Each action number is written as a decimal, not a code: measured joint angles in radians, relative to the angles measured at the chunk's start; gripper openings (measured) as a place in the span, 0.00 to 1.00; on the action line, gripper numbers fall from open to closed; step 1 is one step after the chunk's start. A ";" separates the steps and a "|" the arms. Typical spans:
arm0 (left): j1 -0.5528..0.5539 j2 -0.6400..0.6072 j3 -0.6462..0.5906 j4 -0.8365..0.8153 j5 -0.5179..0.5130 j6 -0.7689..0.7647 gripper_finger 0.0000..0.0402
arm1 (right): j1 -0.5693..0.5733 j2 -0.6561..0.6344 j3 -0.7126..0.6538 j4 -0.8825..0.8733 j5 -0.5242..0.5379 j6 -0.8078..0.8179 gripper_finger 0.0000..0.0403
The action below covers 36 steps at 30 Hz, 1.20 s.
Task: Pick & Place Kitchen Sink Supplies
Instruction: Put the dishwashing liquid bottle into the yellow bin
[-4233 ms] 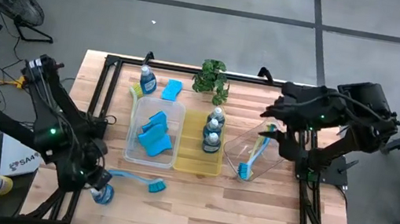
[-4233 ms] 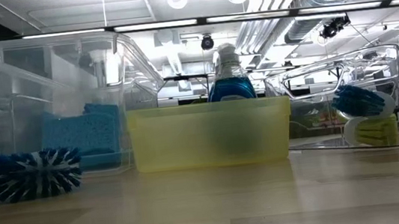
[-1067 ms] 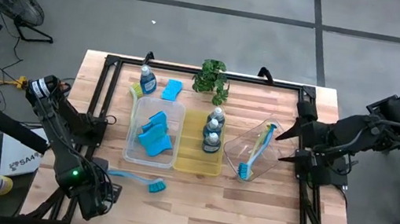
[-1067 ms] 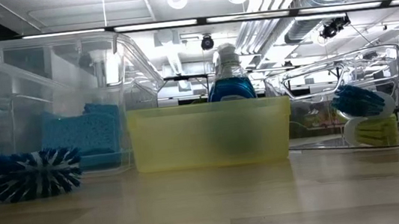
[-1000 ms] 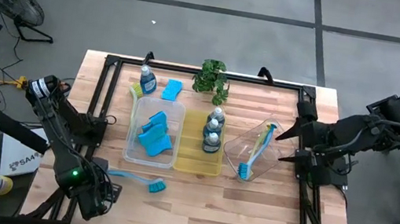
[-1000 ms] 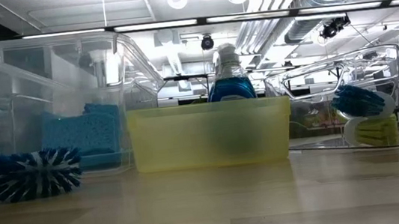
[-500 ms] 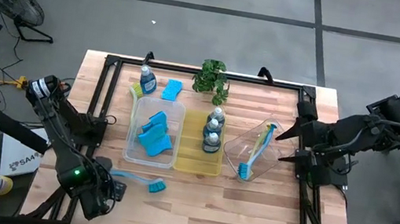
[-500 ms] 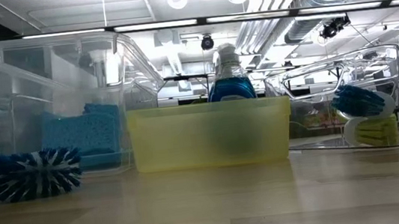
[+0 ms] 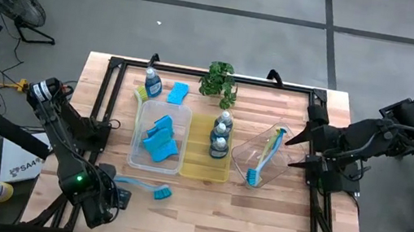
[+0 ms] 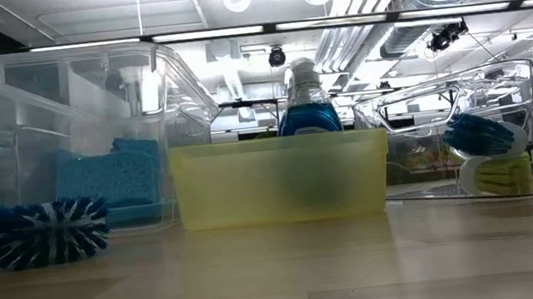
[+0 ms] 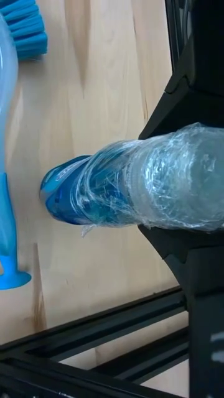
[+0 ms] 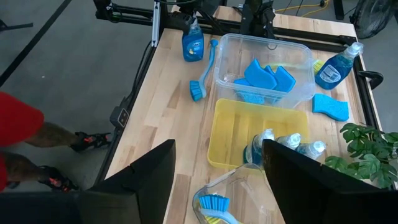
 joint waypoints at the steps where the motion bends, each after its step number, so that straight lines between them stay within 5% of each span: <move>1: 0.000 0.000 0.000 -0.002 0.000 0.000 0.45 | 0.000 0.000 0.000 0.000 0.000 0.002 0.58; 36: -0.001 -0.003 0.001 -0.035 0.012 0.070 0.29 | 0.000 0.002 0.000 0.000 0.019 0.006 0.58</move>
